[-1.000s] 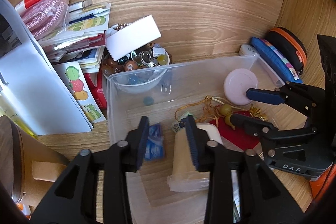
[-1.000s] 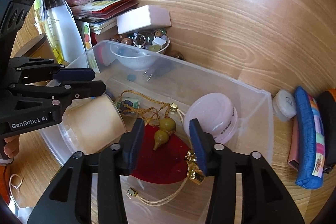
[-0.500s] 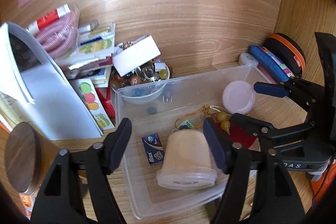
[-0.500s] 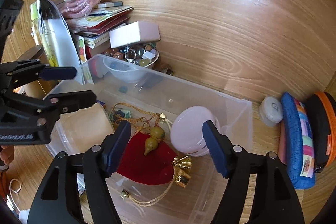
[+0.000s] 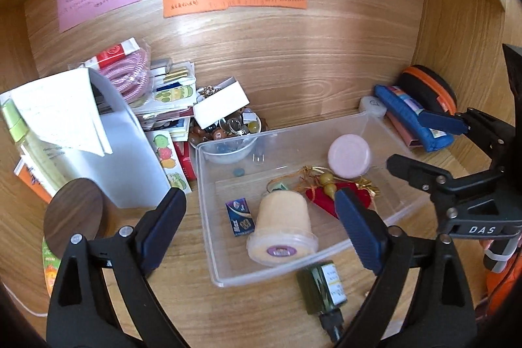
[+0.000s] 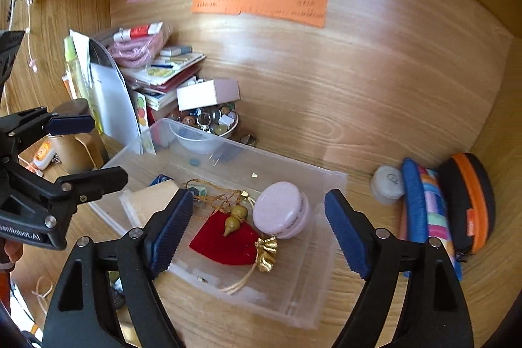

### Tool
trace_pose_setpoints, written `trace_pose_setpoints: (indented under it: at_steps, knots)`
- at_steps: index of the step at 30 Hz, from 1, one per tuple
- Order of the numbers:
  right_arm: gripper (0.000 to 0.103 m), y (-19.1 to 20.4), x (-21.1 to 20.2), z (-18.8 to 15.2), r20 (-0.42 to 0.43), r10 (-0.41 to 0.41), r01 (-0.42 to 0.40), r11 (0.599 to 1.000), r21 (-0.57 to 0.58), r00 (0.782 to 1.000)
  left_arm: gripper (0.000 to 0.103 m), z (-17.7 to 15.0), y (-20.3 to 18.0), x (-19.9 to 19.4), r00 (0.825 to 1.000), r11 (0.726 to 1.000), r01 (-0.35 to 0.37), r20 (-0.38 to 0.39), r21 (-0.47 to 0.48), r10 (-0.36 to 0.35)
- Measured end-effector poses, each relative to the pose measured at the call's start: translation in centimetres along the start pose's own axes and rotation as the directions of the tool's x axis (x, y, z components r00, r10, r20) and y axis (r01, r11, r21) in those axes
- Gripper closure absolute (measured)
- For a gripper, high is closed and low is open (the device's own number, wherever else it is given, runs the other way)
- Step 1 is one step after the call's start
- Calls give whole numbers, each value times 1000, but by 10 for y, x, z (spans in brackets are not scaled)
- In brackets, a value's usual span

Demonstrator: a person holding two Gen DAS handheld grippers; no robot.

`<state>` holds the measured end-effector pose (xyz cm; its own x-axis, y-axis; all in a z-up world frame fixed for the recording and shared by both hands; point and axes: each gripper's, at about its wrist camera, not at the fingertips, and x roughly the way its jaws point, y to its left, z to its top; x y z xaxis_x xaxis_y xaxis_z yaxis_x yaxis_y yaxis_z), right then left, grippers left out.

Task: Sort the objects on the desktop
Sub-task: 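Withdraw both grippers from the box toward the white pouch and seashell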

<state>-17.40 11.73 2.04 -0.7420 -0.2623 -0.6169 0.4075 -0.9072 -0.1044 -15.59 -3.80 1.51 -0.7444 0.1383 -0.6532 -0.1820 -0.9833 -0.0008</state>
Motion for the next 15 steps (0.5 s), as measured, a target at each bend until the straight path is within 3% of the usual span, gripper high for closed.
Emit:
trace_pose_setpoints:
  at_steps: [15]
  knots:
    - [20,2,-67,-41,39,-2,1,1000,23,999,6,-43,-12,-59,1000,1000,-3,29,-26,4]
